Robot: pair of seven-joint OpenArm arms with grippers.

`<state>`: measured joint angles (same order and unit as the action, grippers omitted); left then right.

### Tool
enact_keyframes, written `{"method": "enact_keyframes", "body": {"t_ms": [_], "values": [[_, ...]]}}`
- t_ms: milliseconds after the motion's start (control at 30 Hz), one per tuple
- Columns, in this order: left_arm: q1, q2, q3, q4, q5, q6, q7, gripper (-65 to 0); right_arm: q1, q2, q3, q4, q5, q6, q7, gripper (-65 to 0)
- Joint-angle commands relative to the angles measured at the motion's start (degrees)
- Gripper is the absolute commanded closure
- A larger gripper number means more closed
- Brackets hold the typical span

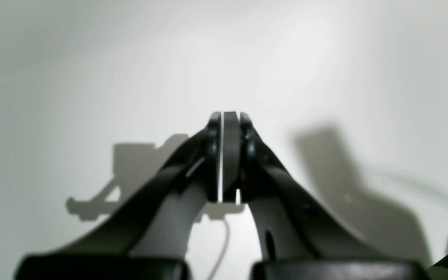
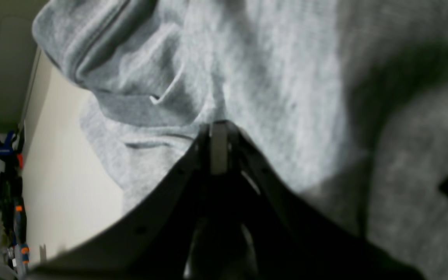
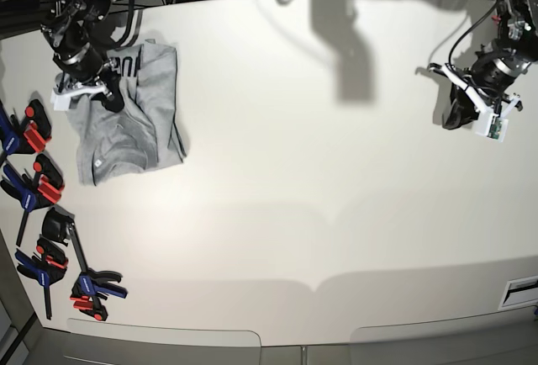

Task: Fold the T-shirt properly
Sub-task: 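Drag the folded shirt with the right gripper toward the clamps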

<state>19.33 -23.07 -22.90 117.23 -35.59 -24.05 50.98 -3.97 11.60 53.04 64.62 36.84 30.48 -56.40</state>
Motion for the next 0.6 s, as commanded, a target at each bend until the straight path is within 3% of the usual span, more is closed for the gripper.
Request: {"method": "enact_keyframes", "body": {"t_ms": [0, 300, 567], "values": [[-0.5, -0.8, -0.3, 0.9, -0.5, 0.0, -1.3, 0.0, -3.2, 0.0, 0.3, -1.0, -8.7, -4.0, -6.1, 0.0], [-0.6, -0.8, -0.3, 0.9, -0.5, 0.0, -1.3, 0.0, -7.5, 0.0, 0.8, -0.9, -4.2, -3.3, -5.9, 0.0], [-0.4, -0.8, -0.3, 0.9, -0.5, 0.0, -0.8, 0.0, -9.1, 0.0, 8.5, 3.0, -3.2, -2.5, -5.9, 0.0]]}}
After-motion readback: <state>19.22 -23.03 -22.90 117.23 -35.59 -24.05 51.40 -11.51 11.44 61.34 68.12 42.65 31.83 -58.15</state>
